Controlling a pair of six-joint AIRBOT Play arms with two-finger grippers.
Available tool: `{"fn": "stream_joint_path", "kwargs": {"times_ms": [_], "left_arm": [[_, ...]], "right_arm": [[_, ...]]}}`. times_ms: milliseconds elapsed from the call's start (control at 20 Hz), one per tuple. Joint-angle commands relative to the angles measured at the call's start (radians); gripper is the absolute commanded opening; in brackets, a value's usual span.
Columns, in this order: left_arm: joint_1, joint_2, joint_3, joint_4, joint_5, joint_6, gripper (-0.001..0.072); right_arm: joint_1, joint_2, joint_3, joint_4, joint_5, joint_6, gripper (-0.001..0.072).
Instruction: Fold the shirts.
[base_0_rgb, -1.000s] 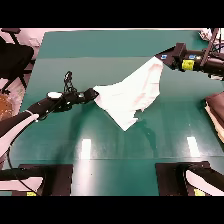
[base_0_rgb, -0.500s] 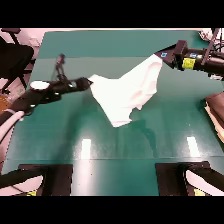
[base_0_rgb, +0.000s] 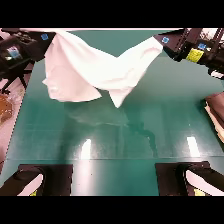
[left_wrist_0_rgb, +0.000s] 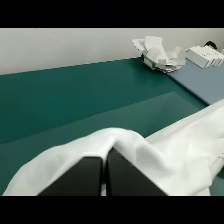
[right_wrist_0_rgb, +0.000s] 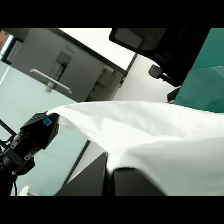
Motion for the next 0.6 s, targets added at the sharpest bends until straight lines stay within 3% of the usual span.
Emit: {"fn": "stream_joint_path", "kwargs": {"times_ms": [0,300,550], "left_arm": [[0.006,0.029,0.042,0.057,-0.147,-0.041,0.0023],[0.004,0.029,-0.137,0.084,-0.385,-0.284,0.0023],[-0.135,0.029,-0.380,0.067,-0.253,-0.298,0.0023]], "right_arm": [[-0.001,0.021,0.000,-0.018,0.043,-0.028,0.0016],[-0.097,0.059,0.000,-0.377,0.097,-0.015,0.0016],[-0.152,-0.026,0.000,-0.517,0.184,0.000,0.0016]]}}
